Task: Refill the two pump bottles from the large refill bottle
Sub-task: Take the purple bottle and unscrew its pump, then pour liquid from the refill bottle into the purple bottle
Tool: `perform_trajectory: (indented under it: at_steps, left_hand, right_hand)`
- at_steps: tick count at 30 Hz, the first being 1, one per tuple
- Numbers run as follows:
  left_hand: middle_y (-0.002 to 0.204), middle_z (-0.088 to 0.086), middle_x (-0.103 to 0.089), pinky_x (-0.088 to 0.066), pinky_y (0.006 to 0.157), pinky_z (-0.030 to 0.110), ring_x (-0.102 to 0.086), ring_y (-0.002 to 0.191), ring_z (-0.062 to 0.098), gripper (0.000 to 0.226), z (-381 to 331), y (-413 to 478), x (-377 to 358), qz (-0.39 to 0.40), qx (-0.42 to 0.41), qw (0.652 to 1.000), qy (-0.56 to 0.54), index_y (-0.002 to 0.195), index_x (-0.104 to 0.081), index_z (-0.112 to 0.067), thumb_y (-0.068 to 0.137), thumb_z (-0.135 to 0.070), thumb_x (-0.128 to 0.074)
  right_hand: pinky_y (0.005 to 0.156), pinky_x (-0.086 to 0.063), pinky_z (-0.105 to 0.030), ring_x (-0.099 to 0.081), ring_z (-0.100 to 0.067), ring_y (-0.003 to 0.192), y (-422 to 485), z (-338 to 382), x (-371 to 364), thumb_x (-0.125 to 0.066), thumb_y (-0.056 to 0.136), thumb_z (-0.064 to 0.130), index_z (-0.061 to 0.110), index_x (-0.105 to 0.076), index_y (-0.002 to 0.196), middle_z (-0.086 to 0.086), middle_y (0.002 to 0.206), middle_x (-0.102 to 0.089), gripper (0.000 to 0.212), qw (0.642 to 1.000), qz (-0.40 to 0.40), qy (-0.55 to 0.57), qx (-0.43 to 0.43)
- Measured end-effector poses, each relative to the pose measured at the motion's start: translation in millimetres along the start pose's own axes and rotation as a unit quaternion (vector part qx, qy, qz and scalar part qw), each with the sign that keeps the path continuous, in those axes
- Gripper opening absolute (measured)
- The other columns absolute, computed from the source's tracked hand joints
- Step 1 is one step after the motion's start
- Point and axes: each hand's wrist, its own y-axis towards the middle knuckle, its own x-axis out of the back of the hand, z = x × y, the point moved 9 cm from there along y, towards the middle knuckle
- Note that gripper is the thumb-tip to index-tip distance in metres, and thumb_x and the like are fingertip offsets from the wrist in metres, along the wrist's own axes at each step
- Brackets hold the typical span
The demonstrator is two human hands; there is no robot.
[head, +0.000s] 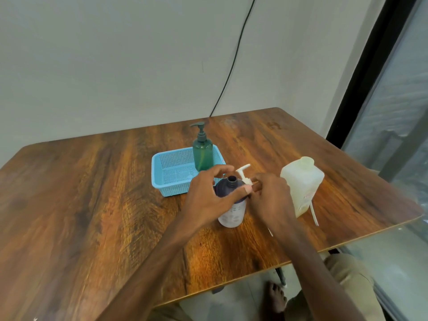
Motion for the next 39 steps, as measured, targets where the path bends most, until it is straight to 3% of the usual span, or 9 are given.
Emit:
perform_trajectory:
  at_steps: [3,7,13,19,25,29,31,36,39]
  left_hand:
    - [0.123,-0.028,-0.064,-0.047,0.093,0.010,-0.058,0.115,-0.012,0.076,8.5,-6.2,-7.1,0.040,-0.017,0.999,0.016,0.131,-0.063,-0.037,0.067,-0.072,-0.085]
    - [0.124,-0.027,-0.063,-0.042,0.090,0.002,-0.057,0.114,-0.014,0.087,18.0,-7.4,-13.7,0.061,-0.030,0.997,0.026,0.137,-0.057,-0.036,0.062,-0.063,-0.093]
    - [0.120,-0.034,-0.062,-0.047,0.090,0.004,-0.059,0.114,-0.016,0.084,26.7,-6.7,-15.7,0.045,-0.020,0.999,-0.019,0.131,-0.053,-0.046,0.059,-0.065,-0.091]
    - [0.123,-0.036,-0.058,-0.048,0.094,0.007,-0.057,0.118,-0.015,0.087,33.5,-6.4,-14.0,0.036,-0.020,0.999,-0.015,0.134,-0.051,-0.045,0.059,-0.067,-0.089]
    - [0.128,-0.033,-0.057,-0.046,0.094,0.006,-0.054,0.119,-0.017,0.097,35.3,-12.1,-16.0,0.017,-0.011,1.000,-0.014,0.139,-0.050,-0.040,0.056,-0.077,-0.081]
    - [0.120,-0.039,-0.055,-0.040,0.088,-0.003,-0.050,0.114,-0.027,0.091,29.9,-15.1,-19.7,0.006,-0.010,0.999,-0.031,0.135,-0.047,-0.044,0.056,-0.070,-0.085]
    - [0.121,-0.037,-0.056,-0.041,0.088,-0.003,-0.051,0.114,-0.026,0.091,28.1,-14.9,-24.3,0.009,-0.008,0.999,-0.034,0.135,-0.048,-0.044,0.056,-0.067,-0.087]
    - [0.124,-0.032,-0.059,-0.050,0.092,0.010,-0.058,0.115,-0.014,0.093,28.0,-11.7,-32.7,0.006,-0.004,1.000,-0.028,0.139,-0.050,-0.039,0.059,-0.059,-0.095]
    - [0.122,-0.031,-0.061,-0.051,0.092,0.011,-0.060,0.113,-0.013,0.087,27.8,-11.0,-34.9,-0.002,-0.003,1.000,-0.021,0.134,-0.053,-0.040,0.061,-0.053,-0.098]
  right_hand:
    - [0.059,-0.047,-0.018,-0.064,-0.009,0.077,3.7,-8.1,-23.9,-0.068,0.094,0.016,0.018,-0.073,0.110,0.002,0.098,-0.071,0.017,0.998,0.050,-0.034,-0.002]
    - [0.080,-0.060,-0.034,-0.066,-0.019,0.091,12.2,-16.8,-36.8,-0.067,0.096,0.018,0.016,-0.067,0.113,-0.004,0.108,-0.070,0.016,0.994,0.068,-0.076,-0.026]
    - [0.070,-0.058,-0.031,-0.064,-0.017,0.082,17.9,-18.7,-40.1,-0.068,0.096,0.020,0.016,-0.067,0.101,-0.005,0.099,-0.069,0.006,0.993,0.061,-0.093,-0.025]
    - [0.074,-0.055,-0.028,-0.062,-0.015,0.085,2.2,-23.1,-26.8,-0.066,0.096,0.022,0.016,-0.068,0.116,-0.004,0.108,-0.070,0.020,0.997,0.038,-0.069,-0.015]
    - [0.072,-0.047,-0.014,-0.059,0.000,0.084,-33.7,-37.1,10.8,-0.071,0.093,0.015,0.022,-0.070,0.122,0.012,0.101,-0.066,0.030,0.999,-0.043,0.022,-0.017]
    - [0.057,-0.047,-0.004,-0.064,0.005,0.080,-53.3,-50.4,48.8,-0.078,0.088,0.016,0.022,-0.073,0.106,0.025,0.086,-0.062,0.020,0.989,-0.124,0.078,-0.001]
    - [0.062,-0.049,-0.003,-0.066,0.005,0.082,-58.7,-56.1,67.7,-0.081,0.085,0.017,0.026,-0.071,0.097,0.027,0.085,-0.063,0.018,0.980,-0.171,0.104,0.011]
    - [0.061,-0.055,-0.019,-0.063,-0.011,0.088,-55.3,-91.5,89.5,-0.088,0.071,0.044,0.028,-0.057,0.113,0.008,0.106,-0.061,0.055,0.955,-0.255,0.142,-0.055]
    - [0.079,-0.058,-0.033,-0.059,-0.011,0.105,-40.5,-103.5,77.4,-0.089,0.058,0.063,0.029,-0.045,0.132,0.010,0.123,-0.056,0.092,0.966,-0.218,0.105,-0.093]
